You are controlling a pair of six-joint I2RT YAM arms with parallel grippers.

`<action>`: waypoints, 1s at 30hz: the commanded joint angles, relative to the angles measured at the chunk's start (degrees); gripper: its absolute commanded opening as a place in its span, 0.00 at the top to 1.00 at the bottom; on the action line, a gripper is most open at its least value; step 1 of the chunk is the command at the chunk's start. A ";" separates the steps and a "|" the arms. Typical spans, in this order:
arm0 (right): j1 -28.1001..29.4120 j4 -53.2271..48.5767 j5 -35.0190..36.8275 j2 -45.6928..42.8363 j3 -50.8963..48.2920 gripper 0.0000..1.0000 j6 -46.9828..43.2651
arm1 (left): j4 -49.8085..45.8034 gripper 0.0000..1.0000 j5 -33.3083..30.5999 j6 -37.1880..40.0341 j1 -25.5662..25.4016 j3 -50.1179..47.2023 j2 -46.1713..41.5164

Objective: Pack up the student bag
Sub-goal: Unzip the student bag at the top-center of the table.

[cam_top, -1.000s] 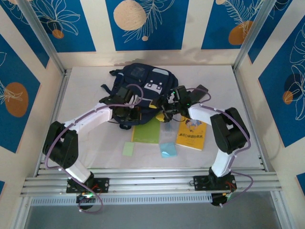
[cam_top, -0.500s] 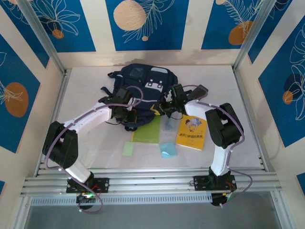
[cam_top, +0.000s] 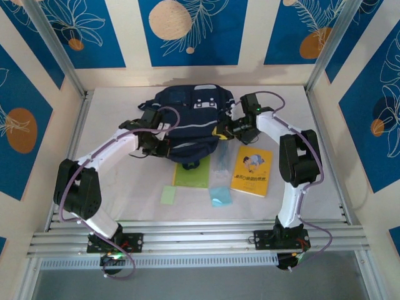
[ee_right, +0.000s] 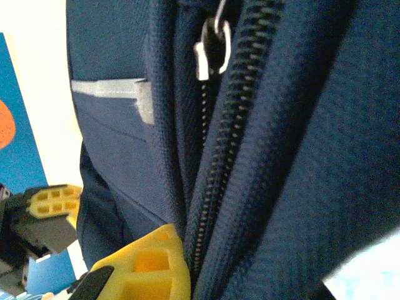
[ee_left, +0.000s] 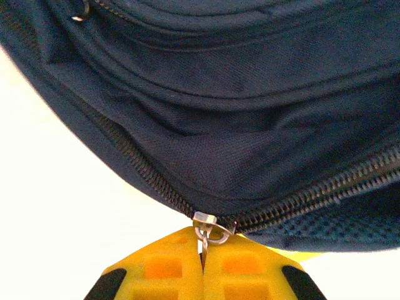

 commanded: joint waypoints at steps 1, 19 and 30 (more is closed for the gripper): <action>-4.97 1.37 3.62 1.58 5.13 1.00 -0.04 | -3.87 1.00 2.99 -3.64 -2.84 1.03 -1.90; 1.79 24.20 9.19 -32.71 -38.80 0.01 42.42 | 28.83 1.00 10.83 -28.98 -9.25 2.49 3.13; 14.19 53.20 29.26 -27.34 -44.01 0.00 63.55 | 29.61 1.00 12.93 -30.85 -9.70 -3.09 -0.08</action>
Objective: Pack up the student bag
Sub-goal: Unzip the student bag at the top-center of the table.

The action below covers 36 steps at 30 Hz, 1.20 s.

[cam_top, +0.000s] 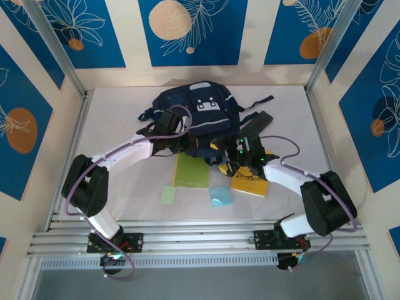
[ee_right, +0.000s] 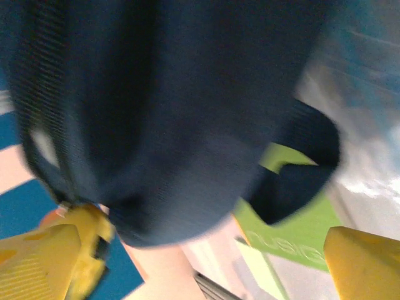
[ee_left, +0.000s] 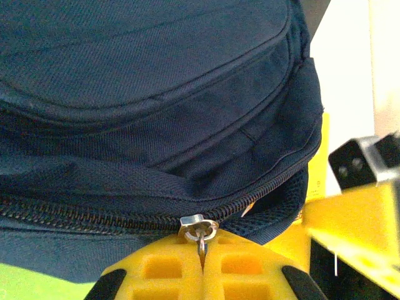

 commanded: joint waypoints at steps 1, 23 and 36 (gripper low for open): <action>1.28 15.07 7.58 4.68 0.89 0.00 7.41 | 3.23 1.00 2.05 -1.09 -0.63 -0.87 -3.41; 2.04 12.08 8.68 6.86 6.11 1.00 -2.68 | -29.92 1.00 -11.28 28.12 7.52 8.45 1.86; 1.97 6.52 3.04 6.03 8.68 1.00 -7.71 | -15.84 1.00 -41.50 33.18 18.97 17.11 14.20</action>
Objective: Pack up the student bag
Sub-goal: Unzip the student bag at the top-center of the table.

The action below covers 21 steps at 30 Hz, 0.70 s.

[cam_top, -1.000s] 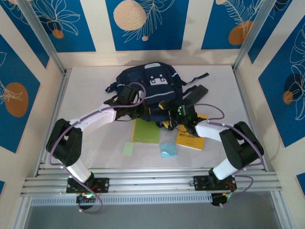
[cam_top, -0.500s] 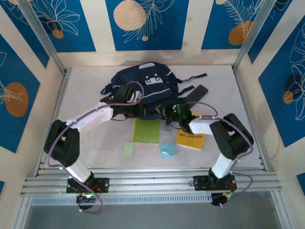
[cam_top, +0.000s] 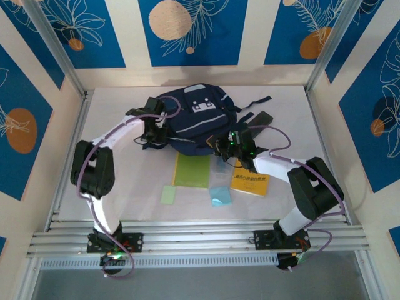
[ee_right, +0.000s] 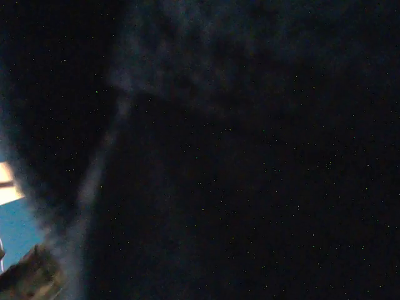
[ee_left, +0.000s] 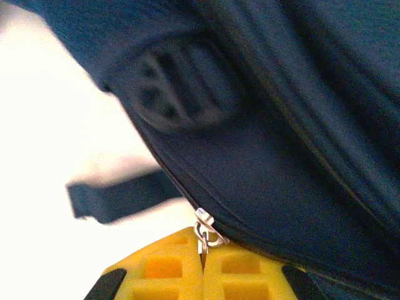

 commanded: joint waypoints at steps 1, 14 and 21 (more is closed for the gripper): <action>-0.30 -1.27 -2.75 -1.95 1.90 1.00 -4.55 | 11.07 1.00 -18.74 1.17 5.73 2.63 3.49; 0.68 -0.29 -10.10 2.51 6.05 1.00 -9.04 | 22.98 0.54 -10.86 0.29 8.61 -2.42 0.61; 0.77 -2.74 -12.43 5.55 8.46 1.00 -10.86 | 14.53 0.25 4.70 -9.05 7.62 -8.50 -10.93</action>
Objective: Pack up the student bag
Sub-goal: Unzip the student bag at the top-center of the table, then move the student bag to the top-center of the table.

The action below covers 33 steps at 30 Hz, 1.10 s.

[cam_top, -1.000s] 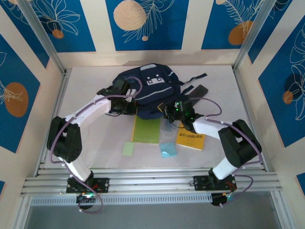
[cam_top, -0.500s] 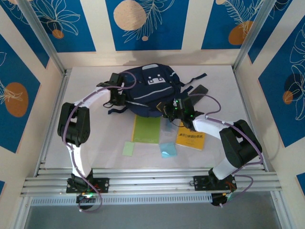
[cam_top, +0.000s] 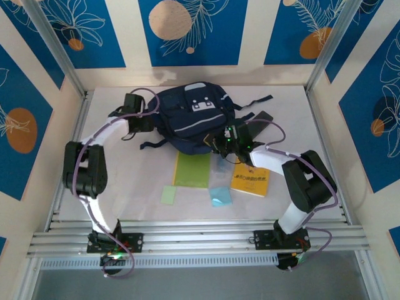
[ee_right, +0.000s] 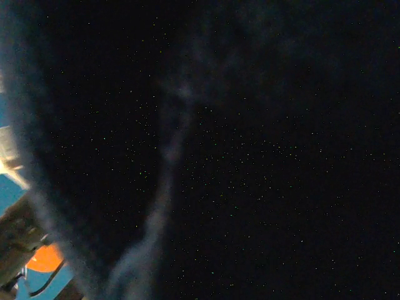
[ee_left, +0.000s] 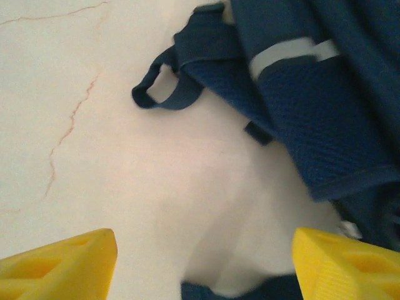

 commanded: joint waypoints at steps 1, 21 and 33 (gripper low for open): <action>0.87 0.11 -7.82 0.59 2.90 0.94 -4.08 | -1.73 0.24 9.40 -6.71 -1.92 -3.76 -8.22; -11.88 -30.15 -1.73 -15.15 -1.94 0.22 -20.28 | -1.55 0.39 10.93 12.49 -21.81 6.16 0.36; -20.25 -30.71 -5.45 -17.81 -4.81 0.22 -22.84 | -6.66 0.37 7.54 20.59 -26.30 24.53 18.70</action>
